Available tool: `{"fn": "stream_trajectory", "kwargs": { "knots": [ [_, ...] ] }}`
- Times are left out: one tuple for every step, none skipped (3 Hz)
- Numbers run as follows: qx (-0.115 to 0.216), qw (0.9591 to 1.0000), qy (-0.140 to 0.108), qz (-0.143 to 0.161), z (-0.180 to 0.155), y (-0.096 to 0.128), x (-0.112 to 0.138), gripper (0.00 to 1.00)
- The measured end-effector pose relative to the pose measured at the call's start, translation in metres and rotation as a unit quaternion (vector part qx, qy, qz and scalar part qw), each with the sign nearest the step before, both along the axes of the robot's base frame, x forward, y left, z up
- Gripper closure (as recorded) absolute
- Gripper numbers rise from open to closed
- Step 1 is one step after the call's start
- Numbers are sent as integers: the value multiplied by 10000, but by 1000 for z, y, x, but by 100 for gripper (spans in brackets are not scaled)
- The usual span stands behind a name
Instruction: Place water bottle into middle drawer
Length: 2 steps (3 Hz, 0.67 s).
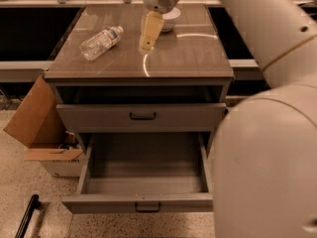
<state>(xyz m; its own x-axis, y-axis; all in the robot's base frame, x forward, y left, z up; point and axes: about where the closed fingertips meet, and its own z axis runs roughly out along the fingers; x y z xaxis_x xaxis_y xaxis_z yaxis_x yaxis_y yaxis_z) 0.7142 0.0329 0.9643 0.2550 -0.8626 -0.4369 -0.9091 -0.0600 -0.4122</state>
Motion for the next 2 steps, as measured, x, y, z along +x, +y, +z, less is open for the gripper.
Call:
{"fn": "stream_trajectory", "kwargs": {
  "knots": [
    [-481, 9987, -43, 177, -6, 24, 16, 0],
    [-794, 9959, -75, 432, -13, 57, 21, 0]
  ]
}}
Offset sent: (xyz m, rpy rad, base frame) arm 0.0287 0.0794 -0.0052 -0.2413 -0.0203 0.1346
